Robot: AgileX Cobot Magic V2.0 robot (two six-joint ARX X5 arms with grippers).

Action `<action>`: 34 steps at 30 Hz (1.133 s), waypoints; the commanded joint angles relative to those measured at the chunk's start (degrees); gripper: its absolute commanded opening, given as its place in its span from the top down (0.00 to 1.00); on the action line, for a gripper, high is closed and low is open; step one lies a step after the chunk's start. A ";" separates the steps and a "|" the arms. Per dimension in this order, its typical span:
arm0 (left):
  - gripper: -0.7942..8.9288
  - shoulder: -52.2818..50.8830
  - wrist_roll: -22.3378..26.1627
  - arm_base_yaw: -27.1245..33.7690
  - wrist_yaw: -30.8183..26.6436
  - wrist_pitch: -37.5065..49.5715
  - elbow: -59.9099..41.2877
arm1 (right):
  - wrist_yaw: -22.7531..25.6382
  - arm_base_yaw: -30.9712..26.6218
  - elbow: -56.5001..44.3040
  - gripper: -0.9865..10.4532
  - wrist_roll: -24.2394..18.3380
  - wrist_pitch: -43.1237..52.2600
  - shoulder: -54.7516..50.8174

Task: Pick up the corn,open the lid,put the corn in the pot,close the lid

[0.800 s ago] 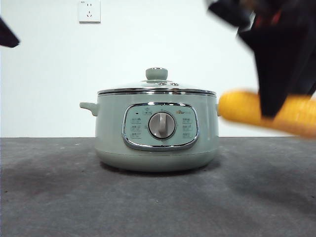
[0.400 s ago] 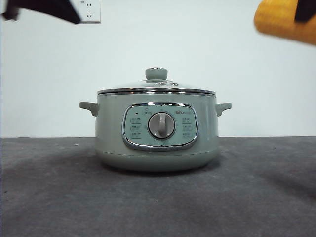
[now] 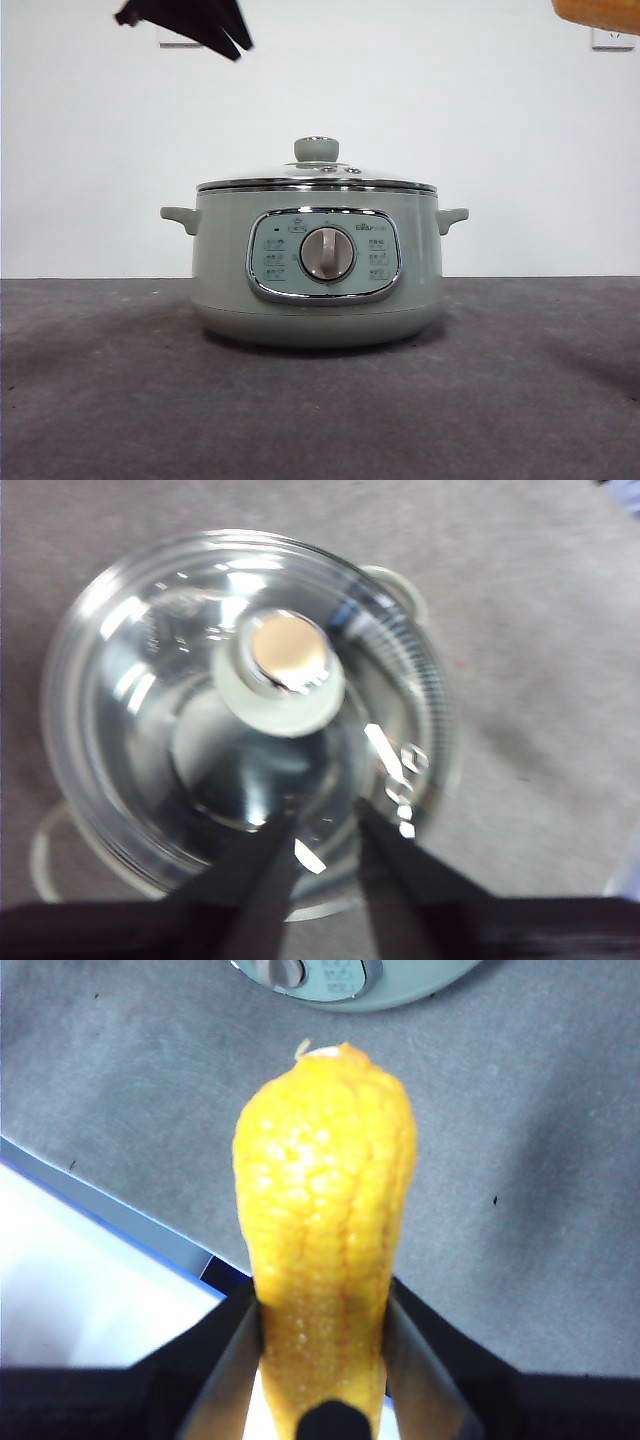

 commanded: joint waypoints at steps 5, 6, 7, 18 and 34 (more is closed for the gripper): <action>0.38 10.64 -0.61 -4.85 -10.91 -2.47 12.22 | 0.42 0.02 0.24 0.92 1.70 0.11 -0.85; 0.36 11.78 -0.61 -5.29 -11.69 -2.64 13.55 | 0.44 0.02 0.24 0.92 1.70 0.04 -0.85; 0.36 13.03 -0.63 -5.73 -12.28 -2.78 14.93 | 0.42 0.02 0.24 0.92 1.70 -0.02 -0.85; 0.36 20.28 -0.66 -7.98 -13.55 -3.32 18.99 | 0.42 0.02 0.24 0.92 1.68 -0.61 -0.85; 0.50 22.97 -0.37 -9.44 -15.10 -1.64 18.99 | 0.42 0.04 0.22 0.92 1.66 -1.92 -0.85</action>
